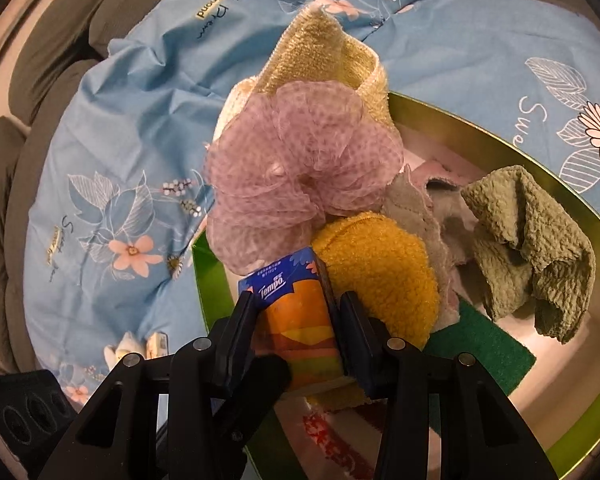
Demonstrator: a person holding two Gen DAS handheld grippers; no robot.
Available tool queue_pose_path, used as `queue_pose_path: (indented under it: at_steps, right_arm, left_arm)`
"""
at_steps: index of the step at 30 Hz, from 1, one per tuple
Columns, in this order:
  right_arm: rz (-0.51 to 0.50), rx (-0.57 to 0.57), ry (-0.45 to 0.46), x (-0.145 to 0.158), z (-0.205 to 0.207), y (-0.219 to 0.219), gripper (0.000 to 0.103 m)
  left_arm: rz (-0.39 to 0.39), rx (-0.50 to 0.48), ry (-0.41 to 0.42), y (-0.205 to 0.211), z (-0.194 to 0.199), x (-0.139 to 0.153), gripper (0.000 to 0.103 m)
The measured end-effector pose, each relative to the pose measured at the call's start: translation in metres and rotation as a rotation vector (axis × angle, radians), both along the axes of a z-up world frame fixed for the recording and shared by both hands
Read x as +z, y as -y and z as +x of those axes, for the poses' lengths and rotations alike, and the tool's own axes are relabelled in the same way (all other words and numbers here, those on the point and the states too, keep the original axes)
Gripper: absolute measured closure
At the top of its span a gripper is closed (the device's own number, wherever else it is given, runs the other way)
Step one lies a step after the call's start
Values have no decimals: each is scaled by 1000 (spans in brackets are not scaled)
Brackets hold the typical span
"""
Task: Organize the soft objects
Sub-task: 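Lower the blue tissue pack into the green box and open the right gripper, then move the right gripper to the white tree-print tissue pack and grasp it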
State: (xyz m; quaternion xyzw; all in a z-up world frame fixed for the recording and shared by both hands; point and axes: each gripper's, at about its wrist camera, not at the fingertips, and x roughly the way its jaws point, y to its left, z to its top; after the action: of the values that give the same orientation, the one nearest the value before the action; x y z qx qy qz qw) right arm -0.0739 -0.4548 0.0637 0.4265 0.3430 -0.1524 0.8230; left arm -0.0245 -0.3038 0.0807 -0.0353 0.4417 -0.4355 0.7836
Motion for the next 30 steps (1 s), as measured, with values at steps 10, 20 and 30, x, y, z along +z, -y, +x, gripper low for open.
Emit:
queue_pose_path:
  at_steps: [10, 20, 30]
  right_arm:
    - [-126, -52, 57, 25, -13, -11, 34]
    - [-255, 13, 149, 54, -9, -50, 20]
    - [-369, 129, 135, 53, 16, -112, 17]
  left_arm:
    - [-58, 53, 79, -57, -14, 27, 23]
    - [17, 300, 143, -185, -8, 29, 22]
    - [104, 649, 105, -305, 12, -3, 22]
